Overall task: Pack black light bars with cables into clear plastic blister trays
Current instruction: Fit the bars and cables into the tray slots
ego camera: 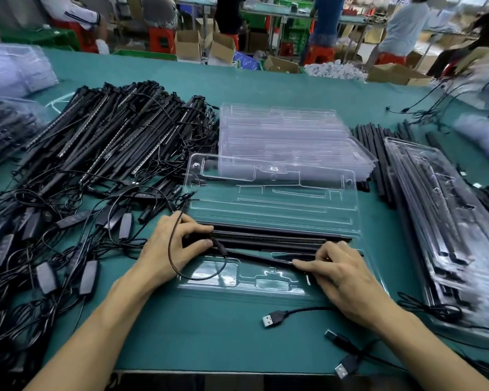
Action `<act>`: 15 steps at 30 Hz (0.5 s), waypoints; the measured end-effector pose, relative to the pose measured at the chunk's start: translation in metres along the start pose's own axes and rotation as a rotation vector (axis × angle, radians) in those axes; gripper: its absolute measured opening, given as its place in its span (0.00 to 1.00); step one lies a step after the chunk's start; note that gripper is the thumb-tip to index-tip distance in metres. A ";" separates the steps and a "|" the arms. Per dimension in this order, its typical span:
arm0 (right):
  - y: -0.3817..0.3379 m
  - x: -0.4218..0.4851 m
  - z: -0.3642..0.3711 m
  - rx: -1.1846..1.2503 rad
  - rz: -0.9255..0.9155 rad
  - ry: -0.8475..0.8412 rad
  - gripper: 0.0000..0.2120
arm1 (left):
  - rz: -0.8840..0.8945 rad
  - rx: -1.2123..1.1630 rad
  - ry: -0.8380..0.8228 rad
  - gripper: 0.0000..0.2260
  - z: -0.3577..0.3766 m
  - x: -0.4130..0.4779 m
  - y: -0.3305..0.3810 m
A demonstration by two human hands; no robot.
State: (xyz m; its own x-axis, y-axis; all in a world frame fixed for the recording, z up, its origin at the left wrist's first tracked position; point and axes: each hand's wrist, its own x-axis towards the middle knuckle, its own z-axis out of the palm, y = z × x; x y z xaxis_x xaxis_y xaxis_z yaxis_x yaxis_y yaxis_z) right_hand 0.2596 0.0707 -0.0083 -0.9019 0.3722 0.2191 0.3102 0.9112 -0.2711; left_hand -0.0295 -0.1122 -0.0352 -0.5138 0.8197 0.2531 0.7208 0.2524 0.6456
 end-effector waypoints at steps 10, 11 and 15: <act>-0.109 0.072 -0.008 0.313 -0.004 -0.152 0.24 | 0.005 0.071 0.071 0.12 -0.006 -0.003 0.015; -0.124 0.080 -0.005 0.257 -0.031 -0.190 0.29 | -0.002 0.109 0.072 0.13 -0.007 -0.004 0.018; -0.164 0.104 0.006 0.107 0.028 -0.186 0.33 | -0.051 0.125 0.047 0.08 -0.013 -0.007 0.029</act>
State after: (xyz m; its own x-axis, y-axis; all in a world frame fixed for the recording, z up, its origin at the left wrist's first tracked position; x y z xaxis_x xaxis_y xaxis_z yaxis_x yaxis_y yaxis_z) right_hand 0.1131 -0.0410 0.0530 -0.9363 0.3494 0.0364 0.3113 0.8733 -0.3747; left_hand -0.0111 -0.1178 -0.0088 -0.5700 0.7802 0.2578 0.7443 0.3573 0.5642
